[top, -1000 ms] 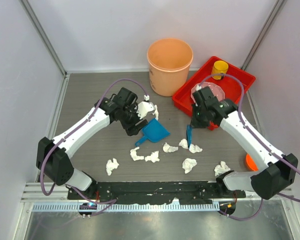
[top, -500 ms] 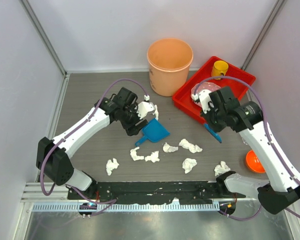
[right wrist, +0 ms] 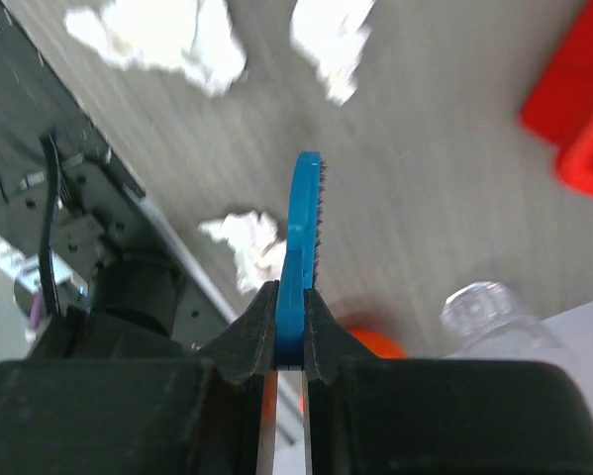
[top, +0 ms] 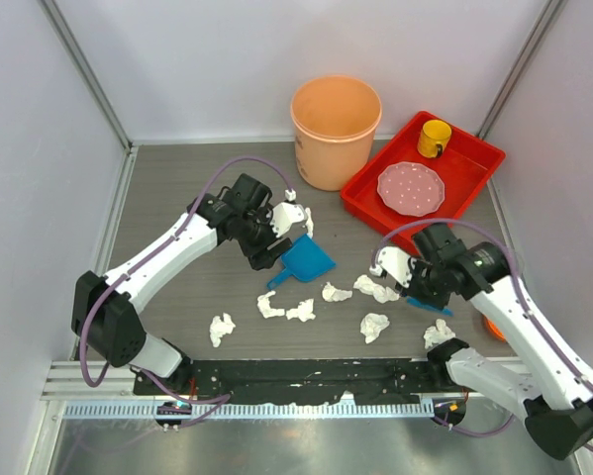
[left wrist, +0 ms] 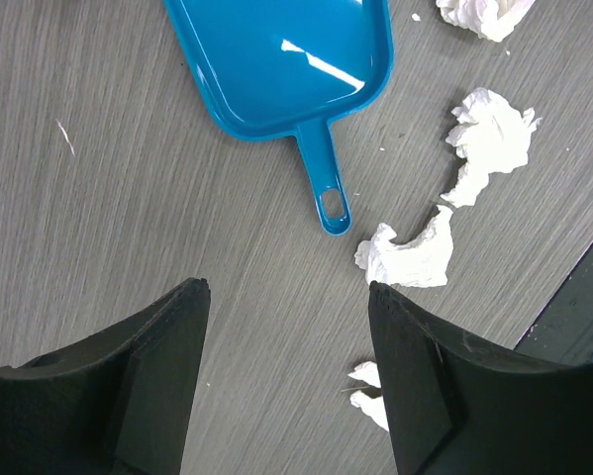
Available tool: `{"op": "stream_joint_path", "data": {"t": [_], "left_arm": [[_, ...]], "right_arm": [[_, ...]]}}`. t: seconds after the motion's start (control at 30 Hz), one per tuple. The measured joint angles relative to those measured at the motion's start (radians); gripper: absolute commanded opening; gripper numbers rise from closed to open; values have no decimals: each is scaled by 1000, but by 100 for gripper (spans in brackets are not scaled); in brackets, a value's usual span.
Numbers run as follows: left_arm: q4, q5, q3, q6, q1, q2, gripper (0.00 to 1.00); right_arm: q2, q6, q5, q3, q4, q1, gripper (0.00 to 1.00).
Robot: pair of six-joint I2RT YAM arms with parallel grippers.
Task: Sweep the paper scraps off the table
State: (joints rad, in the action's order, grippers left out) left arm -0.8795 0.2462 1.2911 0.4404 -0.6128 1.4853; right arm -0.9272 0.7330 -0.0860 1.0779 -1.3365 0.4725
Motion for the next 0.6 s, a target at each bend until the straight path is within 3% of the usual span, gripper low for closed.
{"op": "stream_joint_path", "data": {"t": [0.13,0.6], "left_arm": [[0,0,-2,6,0,0,68],[0,0,-4,10,0,2,68]], "right_arm": [[-30,3,74,-142,-14,2,1],[19,21,112,-147,-12,2,1]]}}
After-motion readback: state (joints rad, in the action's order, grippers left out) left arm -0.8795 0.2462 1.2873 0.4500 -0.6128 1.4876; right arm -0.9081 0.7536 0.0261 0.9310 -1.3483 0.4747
